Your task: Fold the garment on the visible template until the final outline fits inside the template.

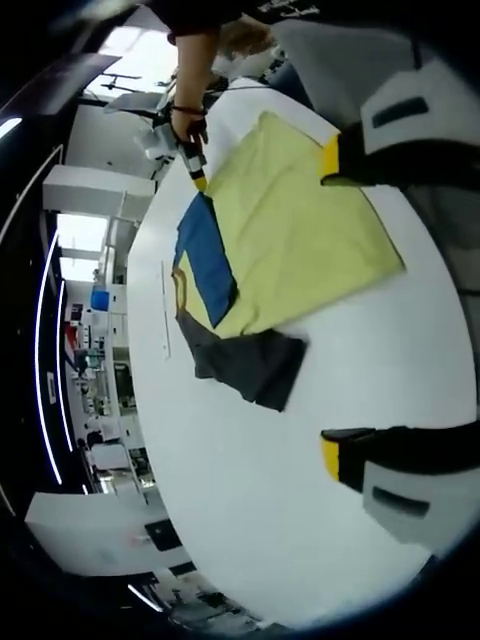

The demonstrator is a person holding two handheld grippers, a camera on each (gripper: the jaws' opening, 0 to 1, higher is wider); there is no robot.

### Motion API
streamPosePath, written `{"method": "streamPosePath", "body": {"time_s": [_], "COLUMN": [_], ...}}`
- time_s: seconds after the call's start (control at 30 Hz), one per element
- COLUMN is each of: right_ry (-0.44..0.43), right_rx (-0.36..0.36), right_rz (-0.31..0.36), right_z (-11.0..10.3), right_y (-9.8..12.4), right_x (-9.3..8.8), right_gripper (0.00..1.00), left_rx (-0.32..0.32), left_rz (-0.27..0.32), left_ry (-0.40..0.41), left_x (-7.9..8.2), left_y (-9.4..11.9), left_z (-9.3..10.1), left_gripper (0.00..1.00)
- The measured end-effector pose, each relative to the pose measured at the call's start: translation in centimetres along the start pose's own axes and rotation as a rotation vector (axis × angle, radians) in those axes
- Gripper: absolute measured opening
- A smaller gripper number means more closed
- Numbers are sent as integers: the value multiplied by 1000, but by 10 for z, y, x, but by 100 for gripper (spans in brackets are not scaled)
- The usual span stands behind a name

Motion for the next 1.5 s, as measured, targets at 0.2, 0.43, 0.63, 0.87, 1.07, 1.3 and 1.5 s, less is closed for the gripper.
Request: {"method": "streamPosePath", "body": {"time_s": [0.2, 0.43, 0.63, 0.87, 1.07, 1.3, 1.5], "right_ry": [18, 45, -16, -21, -17, 62, 24], "right_rx": [-45, -76, -92, -84, -119, -186, -180], "right_rz": [-22, -39, -41, -18, -9, -3, -6], "right_z": [4, 5, 9, 10, 15, 17, 19], "right_y": [6, 9, 13, 16, 17, 21, 22], "right_x": [1, 1, -2, 3, 4, 11, 7], "right_gripper": [0, 0, 0, 0, 0, 0, 0], "left_rx": [-3, 0, 4, 8, 6, 7, 6], "left_rz": [-1, -11, -12, -18, -7, -14, -18], "left_ry": [-4, -12, -17, -18, -14, -13, -15], "left_x": [1, 0, -1, -2, 0, -1, -3], "left_y": [-2, -3, -3, -4, -4, -4, -4], "left_z": [0, -1, -2, -4, -3, -3, -2], "left_gripper": [98, 98, 98, 97, 98, 97, 96]}}
Point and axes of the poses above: the point that each gripper's makers call its tool centre point, and the gripper's own axes: y roughly backward along the fingers, z roughly to its right, x roughly out of its top, the point moved 4 cm from there along y, roughly backward along the fingers, and after that the axes turned 10 degrees about x, right-handed, at the moved point
